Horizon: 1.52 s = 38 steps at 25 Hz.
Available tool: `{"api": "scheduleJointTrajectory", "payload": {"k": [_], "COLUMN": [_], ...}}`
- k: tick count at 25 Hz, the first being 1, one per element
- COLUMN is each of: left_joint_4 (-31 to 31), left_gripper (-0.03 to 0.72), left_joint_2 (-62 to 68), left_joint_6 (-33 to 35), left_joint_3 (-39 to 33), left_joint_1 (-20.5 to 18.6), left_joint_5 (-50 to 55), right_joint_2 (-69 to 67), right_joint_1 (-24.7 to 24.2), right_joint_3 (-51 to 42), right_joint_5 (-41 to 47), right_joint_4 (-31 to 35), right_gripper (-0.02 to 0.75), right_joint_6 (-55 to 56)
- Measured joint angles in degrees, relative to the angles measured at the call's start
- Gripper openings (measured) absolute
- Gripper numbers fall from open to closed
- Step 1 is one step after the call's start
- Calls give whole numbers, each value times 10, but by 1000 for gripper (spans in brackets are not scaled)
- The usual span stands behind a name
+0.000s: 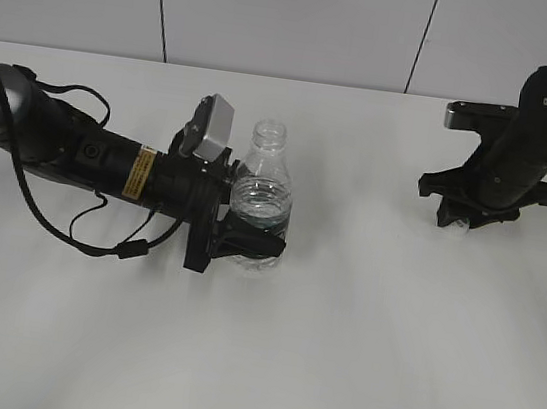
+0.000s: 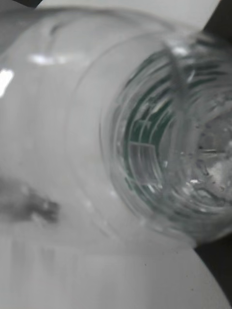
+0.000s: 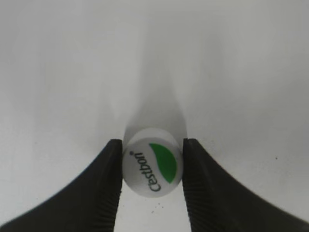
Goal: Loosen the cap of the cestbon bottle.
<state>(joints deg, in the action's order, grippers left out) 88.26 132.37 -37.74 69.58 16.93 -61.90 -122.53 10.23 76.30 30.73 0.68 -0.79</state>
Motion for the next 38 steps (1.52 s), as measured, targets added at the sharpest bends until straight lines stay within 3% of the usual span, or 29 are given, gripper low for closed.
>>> {"api": "scheduleJointTrajectory", "payload": {"k": [9, 23, 32, 38], "left_joint_4": [0, -2, -99, -115], "left_gripper": [412, 412, 412, 412], "left_joint_2": [0, 0, 0, 0], "left_joint_6": [0, 0, 4, 4], "left_joint_3": [0, 0, -3, -3], "left_joint_1": [0, 0, 2, 2], "left_joint_5": [0, 2, 38, 44], "right_joint_2": [-1, 68, 151, 171], "right_joint_1": [0, 0, 0, 0], "right_joint_3": [0, 1, 5, 5], "right_joint_5": [12, 48, 66, 75], "right_joint_4": [-2, 0, -1, -1], "right_gripper": [365, 368, 368, 368], "right_joint_6": [1, 1, 1, 1]}}
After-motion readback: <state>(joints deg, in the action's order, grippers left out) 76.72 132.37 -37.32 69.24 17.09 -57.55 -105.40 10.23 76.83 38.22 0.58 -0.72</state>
